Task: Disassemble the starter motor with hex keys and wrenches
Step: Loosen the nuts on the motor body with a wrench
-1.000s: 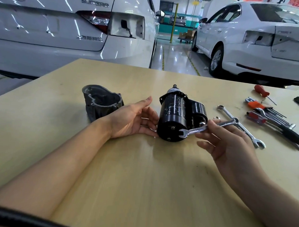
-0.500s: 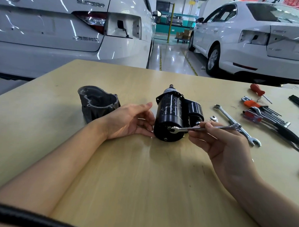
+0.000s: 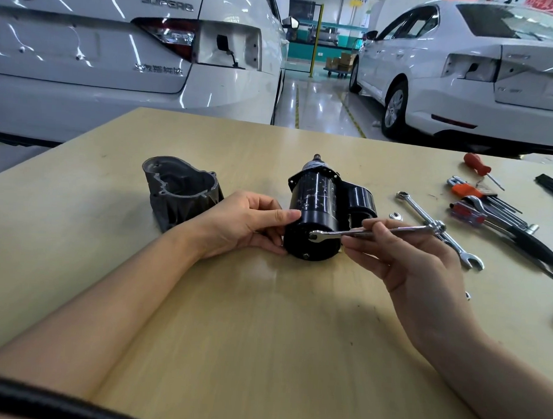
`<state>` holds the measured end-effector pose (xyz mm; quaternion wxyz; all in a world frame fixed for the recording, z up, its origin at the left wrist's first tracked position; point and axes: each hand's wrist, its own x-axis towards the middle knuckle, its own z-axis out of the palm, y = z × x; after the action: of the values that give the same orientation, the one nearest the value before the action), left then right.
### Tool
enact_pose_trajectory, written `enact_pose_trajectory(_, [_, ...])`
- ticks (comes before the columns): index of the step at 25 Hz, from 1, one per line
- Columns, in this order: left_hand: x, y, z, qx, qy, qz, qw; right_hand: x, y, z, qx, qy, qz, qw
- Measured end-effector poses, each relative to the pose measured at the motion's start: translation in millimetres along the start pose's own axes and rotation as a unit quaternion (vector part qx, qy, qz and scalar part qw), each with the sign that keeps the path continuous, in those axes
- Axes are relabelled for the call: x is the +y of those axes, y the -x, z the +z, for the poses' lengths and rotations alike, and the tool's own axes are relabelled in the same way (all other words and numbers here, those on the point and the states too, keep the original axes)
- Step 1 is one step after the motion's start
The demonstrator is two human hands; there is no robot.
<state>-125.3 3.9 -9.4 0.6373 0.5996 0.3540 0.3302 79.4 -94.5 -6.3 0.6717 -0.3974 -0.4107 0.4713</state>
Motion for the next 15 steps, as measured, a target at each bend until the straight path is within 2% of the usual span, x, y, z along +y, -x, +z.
enact_pose_trajectory(2, [0.9, 0.7, 1.7, 0.004, 0.002, -0.001, 1.000, -2.9, -1.1, 4.4, -0.034, 0.085, -0.088, 0.992])
enact_pose_trajectory(5, [2.7, 0.9, 0.9, 0.006, 0.005, -0.001, 1.000, -11.1, -8.9, 19.1, -0.123, 0.260, -0.219, 0.932])
enact_pose_trajectory(9, [0.2, 0.3, 3.7, 0.015, -0.001, -0.001, 1.000, -31.1, -23.7, 48.0, -0.212, 0.467, -0.333, 0.791])
enact_pose_trajectory(11, [1.8, 2.0, 1.6, 0.000, 0.024, -0.005, 1.000, -37.2, -28.3, 67.4, -0.271, 0.529, -0.335, 0.731])
enact_pose_trajectory(13, [1.5, 1.1, -8.7, -0.015, 0.052, -0.043, 0.998, -32.3, -29.3, 82.0, -0.329, 0.595, -0.318, 0.661])
enact_pose_trajectory(15, [6.7, 1.0, -14.3, 0.035, 0.082, -0.093, 0.992, -20.3, -24.9, 90.8, -0.361, 0.649, -0.304, 0.596])
